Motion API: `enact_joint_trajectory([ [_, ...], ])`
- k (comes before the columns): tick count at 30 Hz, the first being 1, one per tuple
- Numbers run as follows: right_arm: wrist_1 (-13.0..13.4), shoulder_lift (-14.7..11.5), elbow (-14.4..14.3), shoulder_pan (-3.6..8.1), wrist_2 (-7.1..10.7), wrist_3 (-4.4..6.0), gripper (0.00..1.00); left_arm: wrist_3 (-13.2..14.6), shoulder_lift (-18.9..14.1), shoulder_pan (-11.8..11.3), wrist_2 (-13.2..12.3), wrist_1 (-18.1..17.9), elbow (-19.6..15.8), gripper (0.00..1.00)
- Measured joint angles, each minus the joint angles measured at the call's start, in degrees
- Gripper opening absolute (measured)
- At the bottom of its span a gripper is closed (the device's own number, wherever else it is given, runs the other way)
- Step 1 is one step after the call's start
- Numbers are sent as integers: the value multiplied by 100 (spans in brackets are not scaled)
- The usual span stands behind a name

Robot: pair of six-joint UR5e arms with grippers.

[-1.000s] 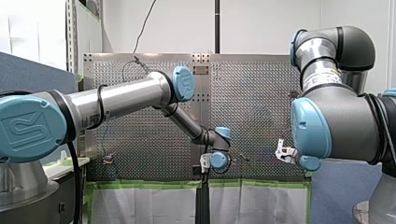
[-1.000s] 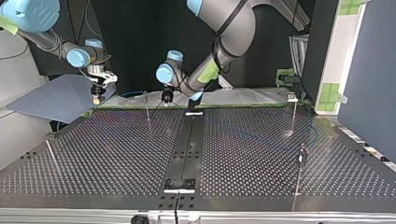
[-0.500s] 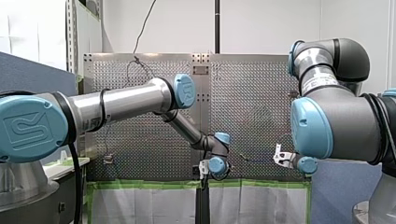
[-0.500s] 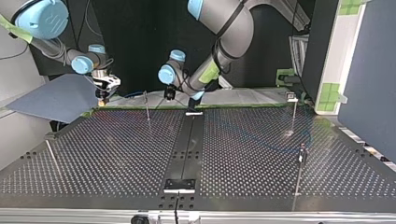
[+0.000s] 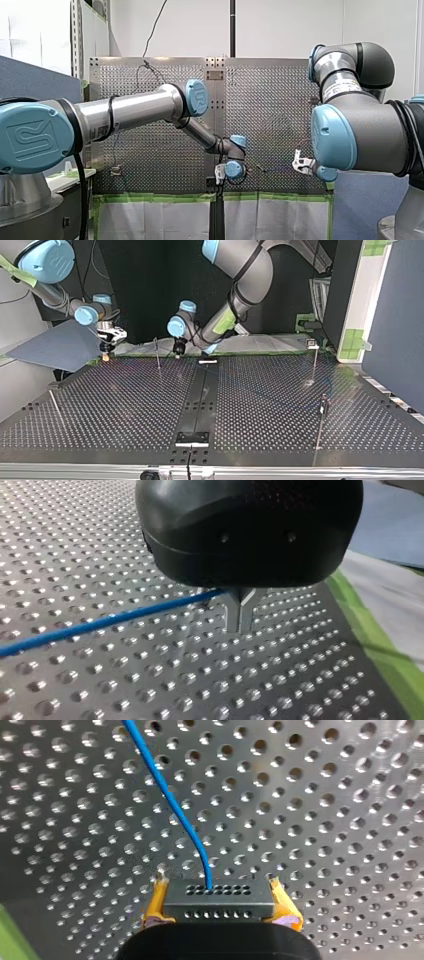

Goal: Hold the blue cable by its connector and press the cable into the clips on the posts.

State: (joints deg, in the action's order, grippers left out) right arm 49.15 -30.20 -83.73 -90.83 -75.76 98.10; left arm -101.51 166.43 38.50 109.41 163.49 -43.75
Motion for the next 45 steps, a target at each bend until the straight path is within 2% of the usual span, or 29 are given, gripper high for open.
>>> enact_joint_trajectory([
  [4,-21,5,133,-3,6,50,0,0,-2,-52,11,34,33,0],
  [10,-47,9,254,-6,14,63,0,0,-2,-69,34,56,42,0],
  [16,-69,91,393,-9,87,105,0,0,-3,-77,116,20,57,0],
  [25,-224,241,558,-10,104,100,0,0,-3,-70,394,-161,182,0],
  [36,-297,246,665,-17,134,111,0,57,-3,-35,487,-163,139,0],
  [37,-298,246,665,-17,136,111,0,97,-5,-24,492,-158,109,20],
  [38,-299,246,666,-15,137,111,0,132,-5,-17,492,-156,82,60],
  [39,-299,246,666,-14,138,111,0,170,-6,-8,491,-155,53,60],
  [40,-299,246,666,-12,139,111,0,221,-12,6,493,-156,13,84],
  [41,-300,246,666,-12,139,110,0,265,-19,18,497,-156,-20,100],
  [45,-300,251,667,-14,139,112,0,472,-85,81,483,-142,-149,100],
])
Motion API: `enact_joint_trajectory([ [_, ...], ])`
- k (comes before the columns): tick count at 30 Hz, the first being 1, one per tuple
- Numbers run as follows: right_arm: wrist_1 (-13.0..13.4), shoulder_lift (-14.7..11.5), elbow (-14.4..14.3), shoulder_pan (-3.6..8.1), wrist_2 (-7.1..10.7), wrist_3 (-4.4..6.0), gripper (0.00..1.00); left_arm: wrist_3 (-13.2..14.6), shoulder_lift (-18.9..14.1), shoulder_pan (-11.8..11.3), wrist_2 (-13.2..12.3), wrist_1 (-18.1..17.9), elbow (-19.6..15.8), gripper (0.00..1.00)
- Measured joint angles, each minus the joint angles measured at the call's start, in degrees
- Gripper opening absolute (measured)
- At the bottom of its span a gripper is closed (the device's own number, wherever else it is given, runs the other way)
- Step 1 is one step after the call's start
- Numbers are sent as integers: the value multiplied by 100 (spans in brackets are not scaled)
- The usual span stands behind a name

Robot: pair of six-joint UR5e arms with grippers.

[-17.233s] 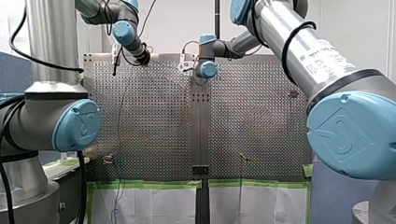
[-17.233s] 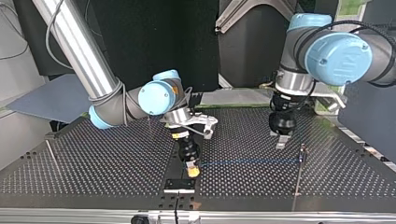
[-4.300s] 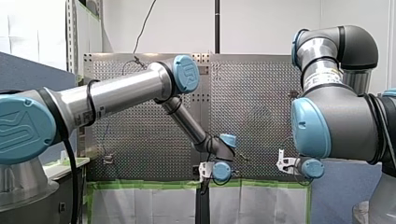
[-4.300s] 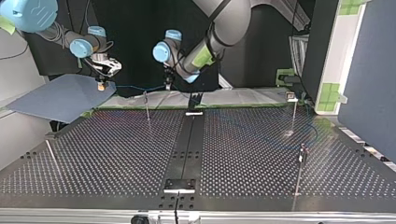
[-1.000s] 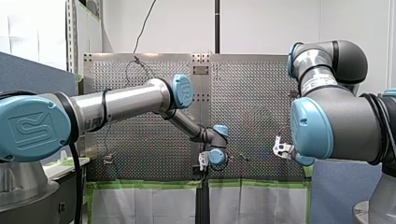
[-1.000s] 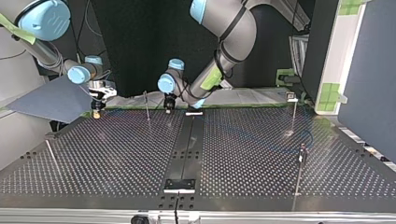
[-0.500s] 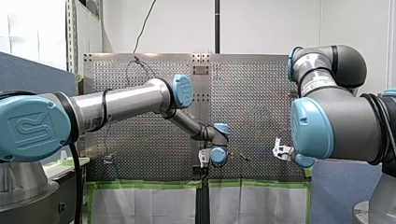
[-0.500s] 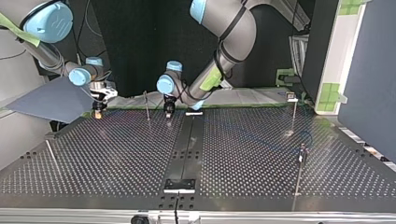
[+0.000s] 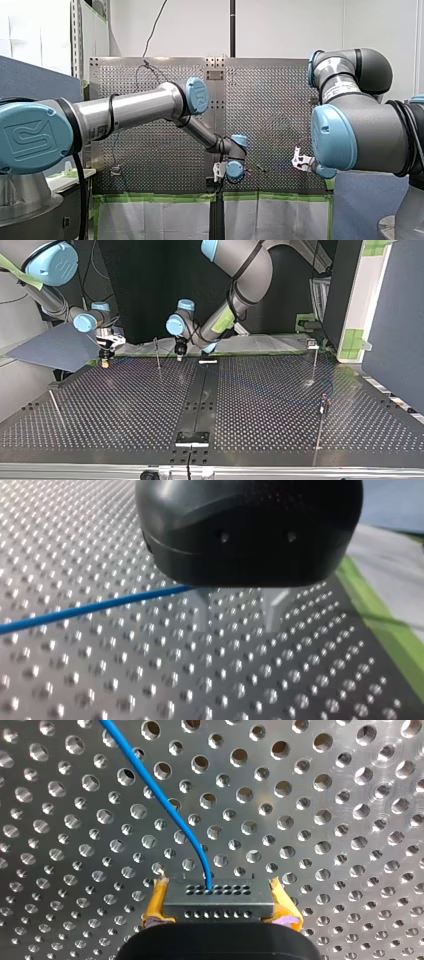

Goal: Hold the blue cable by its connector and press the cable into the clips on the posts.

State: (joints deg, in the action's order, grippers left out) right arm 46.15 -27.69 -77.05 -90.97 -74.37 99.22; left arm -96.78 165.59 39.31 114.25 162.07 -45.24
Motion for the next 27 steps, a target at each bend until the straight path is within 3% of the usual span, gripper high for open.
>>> enact_joint_trajectory([
  [13,-89,3,0,-10,18,-13,0,532,-344,206,-245,437,-490,100],
  [18,-149,3,0,-31,46,-15,0,563,-466,265,-448,468,-690,100],
  [27,-183,3,0,-46,61,1,0,456,-514,471,-711,465,-649,100],
])
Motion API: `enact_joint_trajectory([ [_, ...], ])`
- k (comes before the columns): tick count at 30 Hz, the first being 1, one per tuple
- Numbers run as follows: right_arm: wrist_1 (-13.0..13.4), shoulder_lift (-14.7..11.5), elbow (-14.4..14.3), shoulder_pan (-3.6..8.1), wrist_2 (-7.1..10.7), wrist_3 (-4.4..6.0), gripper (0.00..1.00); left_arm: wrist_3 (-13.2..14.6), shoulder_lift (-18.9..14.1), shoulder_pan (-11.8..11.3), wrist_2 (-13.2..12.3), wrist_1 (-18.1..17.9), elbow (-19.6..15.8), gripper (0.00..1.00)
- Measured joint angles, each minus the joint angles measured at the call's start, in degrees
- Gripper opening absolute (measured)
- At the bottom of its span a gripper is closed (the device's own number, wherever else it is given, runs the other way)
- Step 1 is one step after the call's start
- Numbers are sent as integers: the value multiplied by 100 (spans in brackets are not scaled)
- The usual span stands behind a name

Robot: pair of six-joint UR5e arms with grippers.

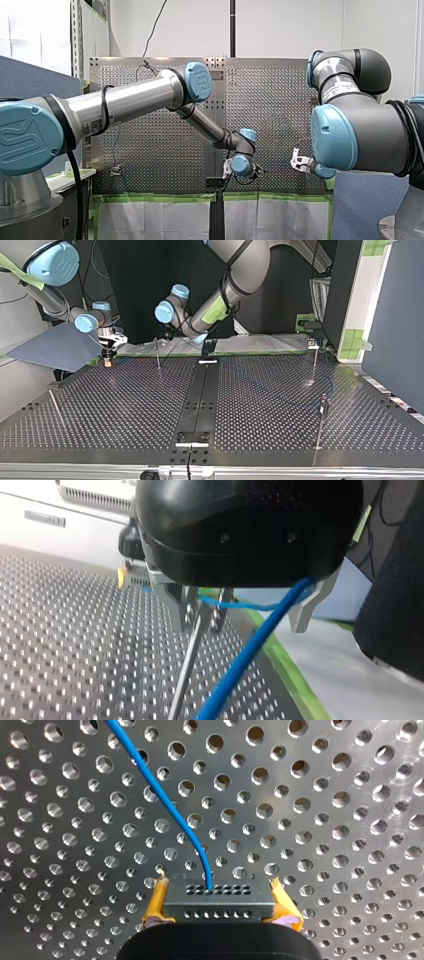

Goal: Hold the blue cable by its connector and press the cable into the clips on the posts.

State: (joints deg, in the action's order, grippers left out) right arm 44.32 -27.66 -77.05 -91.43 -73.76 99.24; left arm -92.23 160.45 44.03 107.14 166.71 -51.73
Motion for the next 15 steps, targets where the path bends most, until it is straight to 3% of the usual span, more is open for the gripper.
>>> enact_joint_trajectory([
  [15,-2,1,0,-2,43,1,0,-188,-2,235,-60,-41,42,100],
])
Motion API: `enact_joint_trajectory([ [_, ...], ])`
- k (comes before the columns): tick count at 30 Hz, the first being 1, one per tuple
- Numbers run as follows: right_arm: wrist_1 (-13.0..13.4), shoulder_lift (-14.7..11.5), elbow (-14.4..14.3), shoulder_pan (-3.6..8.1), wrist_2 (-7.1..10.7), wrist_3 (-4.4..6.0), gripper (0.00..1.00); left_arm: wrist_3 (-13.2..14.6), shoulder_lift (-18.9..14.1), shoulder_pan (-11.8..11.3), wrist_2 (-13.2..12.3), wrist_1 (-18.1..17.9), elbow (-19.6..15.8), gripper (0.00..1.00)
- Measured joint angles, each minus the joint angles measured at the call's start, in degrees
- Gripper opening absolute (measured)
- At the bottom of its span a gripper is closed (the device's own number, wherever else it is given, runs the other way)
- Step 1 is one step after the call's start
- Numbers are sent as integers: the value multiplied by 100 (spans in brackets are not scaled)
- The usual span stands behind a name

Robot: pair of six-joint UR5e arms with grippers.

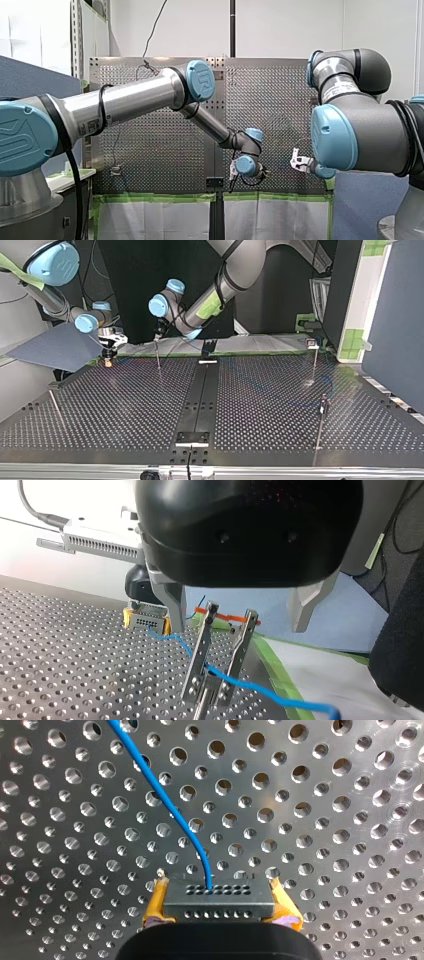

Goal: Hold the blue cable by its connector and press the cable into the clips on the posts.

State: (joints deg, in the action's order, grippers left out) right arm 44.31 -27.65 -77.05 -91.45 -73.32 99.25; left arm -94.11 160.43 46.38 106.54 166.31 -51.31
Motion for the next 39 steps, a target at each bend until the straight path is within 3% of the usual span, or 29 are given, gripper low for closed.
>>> enact_joint_trajectory([
  [27,-16,5,-1,-10,1,17,0,-186,-14,55,6,-67,-68,100],
  [32,-77,5,-1,-14,2,3,0,-94,-194,136,98,-9,-254,100],
  [39,-95,6,-2,-15,1,-2,0,-123,-604,283,138,-361,-666,100],
])
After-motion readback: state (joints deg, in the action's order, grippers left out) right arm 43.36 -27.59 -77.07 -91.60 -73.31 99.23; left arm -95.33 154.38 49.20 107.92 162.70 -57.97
